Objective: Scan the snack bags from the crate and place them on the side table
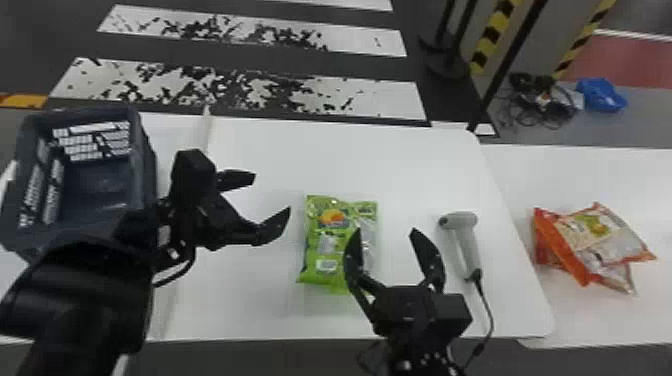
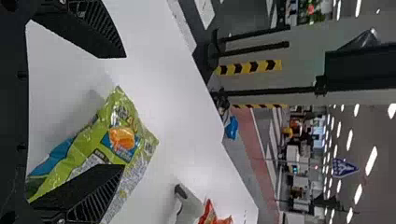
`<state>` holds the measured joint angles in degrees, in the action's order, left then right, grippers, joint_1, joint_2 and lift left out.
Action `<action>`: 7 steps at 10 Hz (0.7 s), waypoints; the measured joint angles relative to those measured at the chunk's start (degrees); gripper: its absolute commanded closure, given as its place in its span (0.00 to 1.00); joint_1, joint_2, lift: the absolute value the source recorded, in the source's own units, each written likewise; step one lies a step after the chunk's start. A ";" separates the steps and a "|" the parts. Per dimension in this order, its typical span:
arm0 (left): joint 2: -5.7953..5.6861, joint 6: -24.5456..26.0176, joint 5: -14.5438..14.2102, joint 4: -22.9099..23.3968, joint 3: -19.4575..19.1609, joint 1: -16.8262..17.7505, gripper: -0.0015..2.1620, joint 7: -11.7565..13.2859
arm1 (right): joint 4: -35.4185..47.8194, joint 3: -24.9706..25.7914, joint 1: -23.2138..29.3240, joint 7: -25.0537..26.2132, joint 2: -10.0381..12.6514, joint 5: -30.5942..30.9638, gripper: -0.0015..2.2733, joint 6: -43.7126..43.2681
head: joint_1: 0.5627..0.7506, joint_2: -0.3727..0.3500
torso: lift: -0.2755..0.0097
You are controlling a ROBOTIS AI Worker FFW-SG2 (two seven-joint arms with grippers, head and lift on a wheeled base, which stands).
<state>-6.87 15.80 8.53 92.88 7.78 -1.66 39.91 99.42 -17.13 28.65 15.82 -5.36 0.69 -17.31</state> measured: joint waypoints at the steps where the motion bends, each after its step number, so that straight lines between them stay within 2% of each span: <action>1: -0.04 -0.44 -1.73 3.43 -2.73 -2.55 0.01 -3.15 | 0.10 -0.04 -0.03 -0.04 0.00 0.06 0.12 0.11 | 0.70 0.46 | 0.79; 3: -0.04 -2.49 -5.32 7.89 -6.91 -6.59 0.01 -9.55 | 0.53 -0.18 -0.08 -0.56 -0.08 0.54 0.26 0.52 | 0.70 0.53 | 0.79; 4: 0.01 -4.26 -7.29 9.36 -8.64 -8.35 0.01 -12.00 | 0.68 -0.24 -0.09 -0.84 -0.19 1.01 0.39 0.58 | 0.70 0.57 | 0.79; 5: 0.10 -6.44 -9.59 10.54 -10.21 -10.16 0.01 -14.47 | 0.86 -0.29 -0.09 -1.57 -0.24 1.32 0.59 0.58 | 0.70 0.61 | 0.79; 6: 0.25 -9.14 -11.41 11.24 -11.48 -11.87 0.01 -17.58 | 1.13 -0.42 -0.09 -1.78 -0.26 1.47 0.68 0.60 | 0.70 0.66 | 0.79; 7: 0.42 -11.05 -13.54 11.47 -12.71 -13.32 0.01 -20.86 | 1.61 -0.60 -0.09 -1.77 -0.28 1.75 0.90 1.28 | 0.70 0.68 | 0.79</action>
<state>-6.45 4.75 -5.01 104.35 -4.93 -14.98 19.05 101.03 -17.73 28.56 14.05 -5.64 2.44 -16.04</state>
